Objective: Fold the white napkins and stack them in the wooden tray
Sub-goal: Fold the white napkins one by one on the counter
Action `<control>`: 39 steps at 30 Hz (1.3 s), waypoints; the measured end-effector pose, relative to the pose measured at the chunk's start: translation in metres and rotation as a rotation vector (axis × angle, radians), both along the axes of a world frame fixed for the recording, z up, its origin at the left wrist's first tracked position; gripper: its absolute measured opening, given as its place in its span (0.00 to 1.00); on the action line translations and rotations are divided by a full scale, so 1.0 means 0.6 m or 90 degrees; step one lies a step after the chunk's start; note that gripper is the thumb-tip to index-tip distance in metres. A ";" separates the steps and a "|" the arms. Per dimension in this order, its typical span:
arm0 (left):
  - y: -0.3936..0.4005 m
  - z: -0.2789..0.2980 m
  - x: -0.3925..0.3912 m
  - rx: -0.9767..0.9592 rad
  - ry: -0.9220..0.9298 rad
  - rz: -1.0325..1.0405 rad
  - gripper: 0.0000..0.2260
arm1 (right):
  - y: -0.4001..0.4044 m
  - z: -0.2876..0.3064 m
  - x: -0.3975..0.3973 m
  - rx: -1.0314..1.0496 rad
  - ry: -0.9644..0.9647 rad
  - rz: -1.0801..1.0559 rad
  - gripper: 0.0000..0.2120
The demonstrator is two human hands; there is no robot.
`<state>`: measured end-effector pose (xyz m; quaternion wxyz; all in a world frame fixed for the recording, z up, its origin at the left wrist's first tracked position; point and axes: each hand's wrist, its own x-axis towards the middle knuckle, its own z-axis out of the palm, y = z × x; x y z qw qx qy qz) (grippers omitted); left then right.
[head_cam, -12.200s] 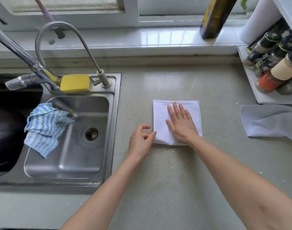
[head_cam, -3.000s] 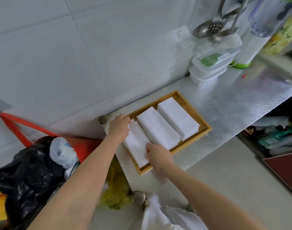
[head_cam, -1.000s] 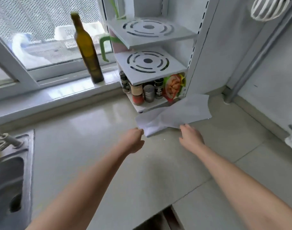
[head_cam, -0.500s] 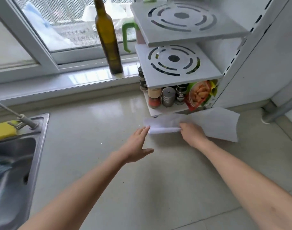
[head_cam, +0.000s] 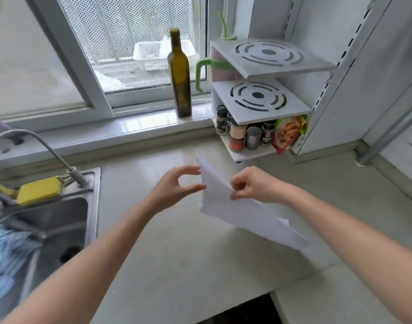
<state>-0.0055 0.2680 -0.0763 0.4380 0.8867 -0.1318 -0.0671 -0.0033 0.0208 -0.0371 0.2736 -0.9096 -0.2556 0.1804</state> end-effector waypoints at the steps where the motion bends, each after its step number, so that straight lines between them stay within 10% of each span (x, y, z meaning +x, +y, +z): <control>1: 0.017 0.001 -0.012 0.007 -0.005 -0.009 0.30 | 0.016 0.001 -0.017 0.007 0.022 -0.015 0.23; 8: 0.093 0.029 -0.062 -0.010 0.048 -0.009 0.09 | 0.106 -0.005 -0.106 -0.081 -0.030 -0.054 0.14; 17: 0.125 0.027 -0.103 -0.060 -0.102 0.256 0.08 | 0.132 -0.005 -0.119 0.006 0.050 -0.149 0.09; 27: 0.124 0.054 -0.114 -0.288 -0.027 0.253 0.06 | 0.127 0.001 -0.104 0.046 0.068 -0.232 0.04; 32: 0.145 0.052 -0.115 0.057 0.107 0.068 0.30 | 0.115 0.012 -0.080 -0.039 -0.030 -0.276 0.08; 36: 0.130 0.075 -0.105 0.570 0.006 0.060 0.07 | 0.115 0.024 -0.056 -0.084 -0.075 -0.241 0.06; 39: 0.124 0.115 -0.083 0.628 -0.211 0.241 0.06 | 0.121 0.050 -0.038 -0.042 -0.199 -0.228 0.07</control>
